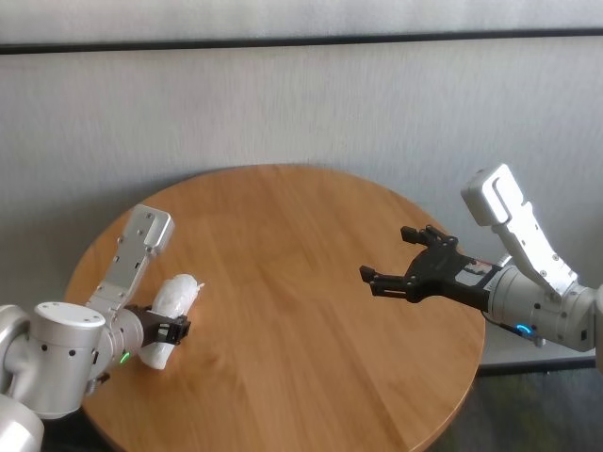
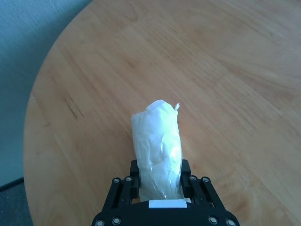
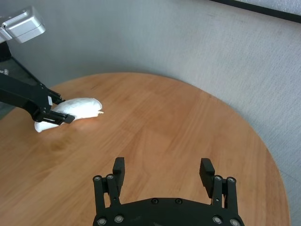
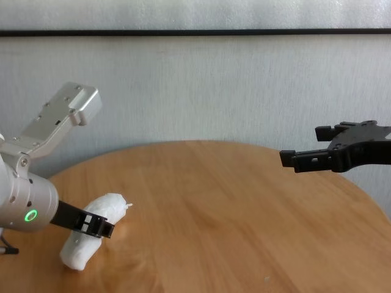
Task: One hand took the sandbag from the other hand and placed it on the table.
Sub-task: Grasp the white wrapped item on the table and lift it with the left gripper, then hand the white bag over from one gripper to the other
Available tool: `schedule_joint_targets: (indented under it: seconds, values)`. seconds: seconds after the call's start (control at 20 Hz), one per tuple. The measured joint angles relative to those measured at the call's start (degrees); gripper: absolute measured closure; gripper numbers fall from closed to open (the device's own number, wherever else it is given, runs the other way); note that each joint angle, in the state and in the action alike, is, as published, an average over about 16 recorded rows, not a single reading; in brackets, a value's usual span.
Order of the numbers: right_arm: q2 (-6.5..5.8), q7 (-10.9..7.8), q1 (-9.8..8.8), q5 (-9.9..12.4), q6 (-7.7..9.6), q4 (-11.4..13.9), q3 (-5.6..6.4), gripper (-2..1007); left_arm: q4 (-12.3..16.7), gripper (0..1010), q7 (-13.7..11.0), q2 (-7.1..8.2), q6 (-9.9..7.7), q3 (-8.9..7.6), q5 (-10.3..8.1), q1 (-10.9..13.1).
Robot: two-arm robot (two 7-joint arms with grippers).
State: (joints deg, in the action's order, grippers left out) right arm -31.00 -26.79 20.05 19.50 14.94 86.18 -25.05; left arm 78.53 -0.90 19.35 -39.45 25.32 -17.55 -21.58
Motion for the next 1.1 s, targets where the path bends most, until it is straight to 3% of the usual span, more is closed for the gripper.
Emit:
schedule_joint_targets:
  seconds: [0.7, 0.9, 1.1]
  values:
    - [0.00, 0.00, 0.00, 0.00, 0.00, 0.00, 0.00, 4, 0.29, 505, -0.65, 0.17, 0.61, 0.09, 0.09, 0.14]
    - [0.00, 0.00, 0.00, 0.00, 0.00, 0.00, 0.00, 4, 0.94, 505, -2.01, 0.60, 2.82, 0.33, 0.42, 0.37]
    - [0.00, 0.00, 0.00, 0.00, 0.00, 0.00, 0.00, 4, 1.90, 505, -4.16, 1.02, 7.18, 0.49, 0.80, 0.63]
